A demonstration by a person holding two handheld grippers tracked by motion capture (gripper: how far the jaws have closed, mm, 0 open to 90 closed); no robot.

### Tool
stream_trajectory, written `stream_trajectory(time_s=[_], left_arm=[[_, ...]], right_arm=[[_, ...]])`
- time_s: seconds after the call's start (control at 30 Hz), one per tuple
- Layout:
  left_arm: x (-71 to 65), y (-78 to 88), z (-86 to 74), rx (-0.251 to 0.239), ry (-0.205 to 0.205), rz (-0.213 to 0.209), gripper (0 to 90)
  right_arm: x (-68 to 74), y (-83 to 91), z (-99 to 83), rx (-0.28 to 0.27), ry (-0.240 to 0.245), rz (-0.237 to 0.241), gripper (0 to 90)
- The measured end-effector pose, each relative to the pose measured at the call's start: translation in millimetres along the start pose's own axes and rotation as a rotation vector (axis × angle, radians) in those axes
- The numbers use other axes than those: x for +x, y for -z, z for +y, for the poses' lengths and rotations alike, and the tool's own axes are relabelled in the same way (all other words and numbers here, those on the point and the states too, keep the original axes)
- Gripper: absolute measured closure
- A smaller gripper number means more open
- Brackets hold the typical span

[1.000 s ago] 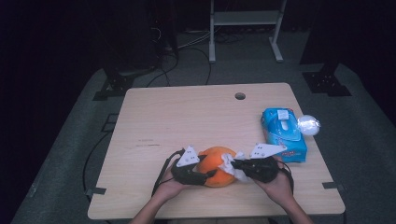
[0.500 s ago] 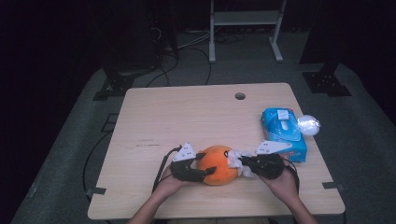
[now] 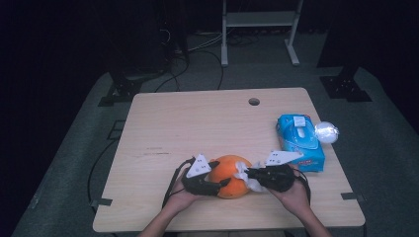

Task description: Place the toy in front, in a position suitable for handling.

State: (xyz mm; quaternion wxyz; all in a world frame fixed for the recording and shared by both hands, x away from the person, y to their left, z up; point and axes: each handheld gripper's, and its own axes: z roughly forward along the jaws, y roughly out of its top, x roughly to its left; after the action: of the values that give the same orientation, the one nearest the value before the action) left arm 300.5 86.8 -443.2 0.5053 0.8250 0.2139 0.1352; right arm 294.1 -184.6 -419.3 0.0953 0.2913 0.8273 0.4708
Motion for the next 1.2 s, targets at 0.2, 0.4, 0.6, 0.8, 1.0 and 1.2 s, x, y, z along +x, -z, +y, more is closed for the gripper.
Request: stream_trajectory(time_s=[0.2,0.4,0.6,0.8,1.0,1.2], left_arm=[[-11.1,7.8,1.9,0.049,-0.053,-0.046,27.7],[1.0,15.9,10.5,-0.024,0.019,-0.019,22.8],[-6.2,3.9,5.2,0.022,-0.031,-0.031,31.6],[-11.8,7.9,0.0,0.027,-0.068,-0.017,34.8],[-16.4,5.2,2.3,0.034,-0.105,-0.015,35.7],[-15.0,8.7,1.4,0.04,-0.094,-0.033,36.0]], right_arm=[[-5.0,-3.9,5.8,-0.025,-0.032,-0.01,87.1],[8.9,-6.3,0.9,0.028,0.037,0.049,87.2],[10.3,1.5,10.6,-0.02,0.035,0.016,87.3],[8.4,-12.6,9.9,-0.001,0.027,0.021,87.3],[-6.3,-2.7,1.8,0.006,-0.021,-0.019,87.3],[2.3,-8.6,12.4,-0.019,-0.005,-0.018,87.3]])
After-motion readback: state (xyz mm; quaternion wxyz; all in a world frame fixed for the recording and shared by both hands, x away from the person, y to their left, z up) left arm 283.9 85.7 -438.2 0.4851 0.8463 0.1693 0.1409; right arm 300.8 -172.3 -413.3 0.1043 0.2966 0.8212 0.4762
